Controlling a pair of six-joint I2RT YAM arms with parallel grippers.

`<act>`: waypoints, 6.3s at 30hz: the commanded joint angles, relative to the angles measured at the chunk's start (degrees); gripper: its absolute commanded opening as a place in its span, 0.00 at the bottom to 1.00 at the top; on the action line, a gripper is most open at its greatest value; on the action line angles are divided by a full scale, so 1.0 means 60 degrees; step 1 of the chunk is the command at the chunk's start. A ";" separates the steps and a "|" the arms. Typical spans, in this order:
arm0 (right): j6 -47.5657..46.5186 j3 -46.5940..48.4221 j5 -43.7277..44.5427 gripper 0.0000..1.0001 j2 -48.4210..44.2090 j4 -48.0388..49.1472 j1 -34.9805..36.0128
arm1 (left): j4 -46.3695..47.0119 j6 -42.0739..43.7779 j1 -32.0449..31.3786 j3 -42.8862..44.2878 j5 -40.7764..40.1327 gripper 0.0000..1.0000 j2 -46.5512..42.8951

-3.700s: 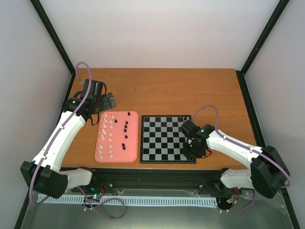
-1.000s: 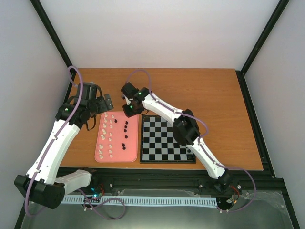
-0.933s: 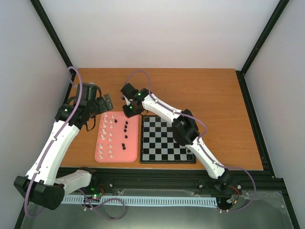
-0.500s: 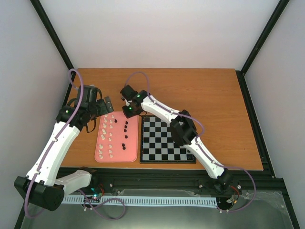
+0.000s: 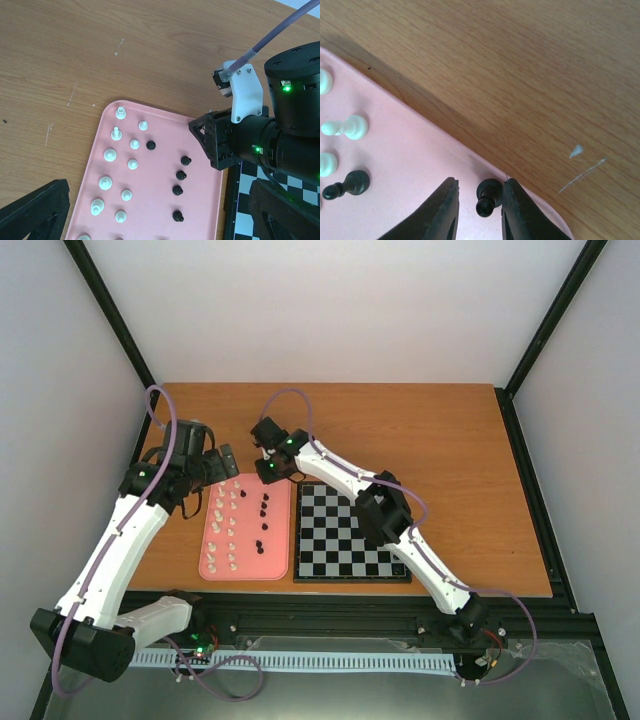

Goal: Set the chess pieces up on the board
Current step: Pick up the chess piece from the storage box, then place the chess piece on the chessboard, then pick up the chess piece from the storage box.

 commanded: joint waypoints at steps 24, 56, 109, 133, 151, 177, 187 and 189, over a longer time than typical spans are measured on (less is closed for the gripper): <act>-0.0486 -0.1061 0.0803 0.03 -0.1707 -0.0133 0.0022 | 0.0041 -0.0067 0.0039 0.0007 -0.0154 1.00 0.0109; 0.0857 -1.1255 0.0958 0.03 -0.8322 0.1391 -0.3030 | 0.0277 -0.0202 0.0039 -0.0367 0.0238 1.00 0.0306; 0.0154 -1.1620 0.0929 0.23 -0.7712 0.2187 -0.4050 | 0.0394 -0.0238 0.0036 -0.0226 0.0144 1.00 0.0777; -0.0399 -0.8358 0.0083 0.32 -0.7143 0.0705 -0.2962 | 0.0473 -0.0297 0.0037 -0.0119 0.0113 1.00 0.0716; -0.0056 -0.2767 -0.1388 0.35 -0.2551 -0.0212 0.0154 | -0.0015 -0.0268 0.0039 0.0334 -0.0229 1.00 0.0201; -0.0171 -0.1071 -0.1903 0.32 -0.0747 -0.0769 0.0375 | -0.0011 -0.0238 0.0039 0.0079 -0.0209 1.00 0.0070; -0.0201 -0.1018 -0.1881 0.15 -0.0747 -0.0731 0.0374 | 0.0014 -0.0243 0.0039 0.0007 -0.0195 1.00 0.0081; -0.0205 -0.1018 -0.1895 0.10 -0.0747 -0.0730 0.0374 | 0.0023 -0.0238 0.0039 0.0018 -0.0194 1.00 0.0086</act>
